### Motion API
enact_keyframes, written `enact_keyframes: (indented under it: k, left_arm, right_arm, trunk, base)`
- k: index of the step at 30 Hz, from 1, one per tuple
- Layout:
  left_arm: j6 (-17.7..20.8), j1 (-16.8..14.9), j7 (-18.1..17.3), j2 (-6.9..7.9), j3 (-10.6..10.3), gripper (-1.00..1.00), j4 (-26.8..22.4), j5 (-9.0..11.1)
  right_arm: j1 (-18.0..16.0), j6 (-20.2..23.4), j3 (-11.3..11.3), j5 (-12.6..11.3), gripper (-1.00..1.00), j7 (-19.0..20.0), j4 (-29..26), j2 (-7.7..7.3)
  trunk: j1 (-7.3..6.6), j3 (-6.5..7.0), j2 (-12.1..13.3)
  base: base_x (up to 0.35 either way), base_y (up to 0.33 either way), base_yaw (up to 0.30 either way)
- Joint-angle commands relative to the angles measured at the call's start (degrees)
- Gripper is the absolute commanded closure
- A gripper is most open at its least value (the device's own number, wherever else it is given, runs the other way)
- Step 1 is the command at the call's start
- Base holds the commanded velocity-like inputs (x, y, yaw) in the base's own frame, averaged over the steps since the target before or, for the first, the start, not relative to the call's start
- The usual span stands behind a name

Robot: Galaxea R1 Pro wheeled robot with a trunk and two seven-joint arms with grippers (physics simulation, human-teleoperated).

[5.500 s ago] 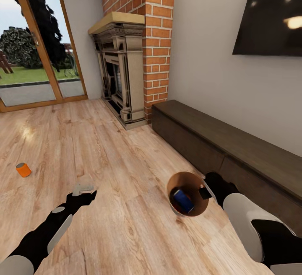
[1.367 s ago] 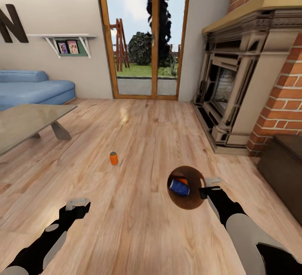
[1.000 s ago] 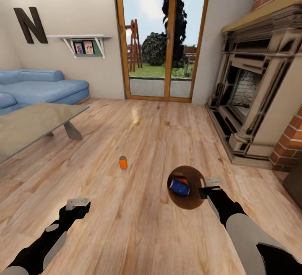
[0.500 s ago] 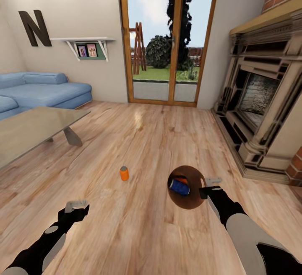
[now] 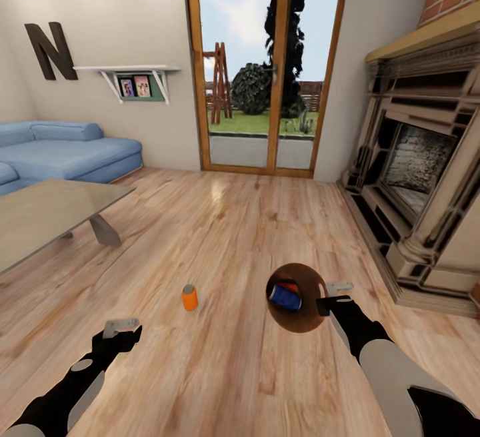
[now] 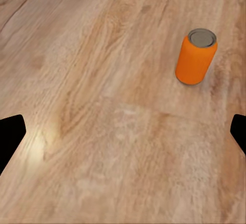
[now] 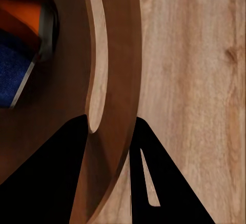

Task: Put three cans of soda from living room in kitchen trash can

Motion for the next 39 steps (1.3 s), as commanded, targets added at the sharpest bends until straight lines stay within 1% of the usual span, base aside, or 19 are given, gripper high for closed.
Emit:
enact_keyframes:
  k: [1, 14, 18, 19, 26, 31, 39]
  left_arm:
    - [0.0, 0.0, 0.0, 0.0, 0.0, -1.0, 0.0, 0.0]
    - [0.0, 0.0, 0.0, -0.01, -0.2, -1.0, 0.1, 0.0]
    - [0.0, 0.0, 0.0, -0.03, -0.4, -1.0, 1.6, -0.2]
    - [0.0, 0.0, 0.0, -0.06, -0.5, -1.0, 2.6, -0.2]
    - [0.0, 0.0, 0.0, -0.38, -0.6, -1.0, 3.8, -0.3]
    - [0.0, 0.0, 0.0, -0.44, -0.5, -1.0, 3.9, -0.1]
    - [0.0, 0.0, 0.0, -0.48, -0.5, -1.0, 3.9, -0.1]
  right_arm:
    - [0.0, 0.0, -0.1, -0.2, 1.0, 0.2, -0.1, 0.01]
    - [0.0, 0.0, 0.0, -0.2, 1.0, 0.2, -0.1, 0.09]
    - [0.0, 0.1, 0.1, -0.2, 1.0, 0.2, -0.1, 0.09]
    - [0.0, 0.1, 0.1, -0.1, 1.0, 0.2, -0.1, 0.09]
    - [0.0, 0.6, 0.1, -0.3, 1.0, 0.4, -0.1, 0.13]
    - [0.0, 0.7, 0.0, -0.3, 1.0, 0.4, -0.1, 0.17]
    - [0.0, 0.7, 0.1, -0.3, 1.0, 0.5, -0.1, 0.18]
  trunk:
    - [-0.01, 0.1, 0.0]
    - [-0.01, 1.05, 0.0]
    - [-0.01, 1.32, 0.0]
    - [-0.01, 1.39, 0.0]
    - [-0.01, 1.88, 0.0]
    - [-0.01, 2.29, 0.0]
    - [-0.01, 2.96, 0.0]
  base:
    - [0.323, -0.075, 0.0]
    - [0.323, -0.075, 0.0]
    - [0.323, -0.075, 0.0]
    - [0.323, -0.087, 0.0]
    - [0.286, -0.165, -0.026]
    - [0.127, -0.131, -0.107]
    - [0.074, -0.013, -0.124]
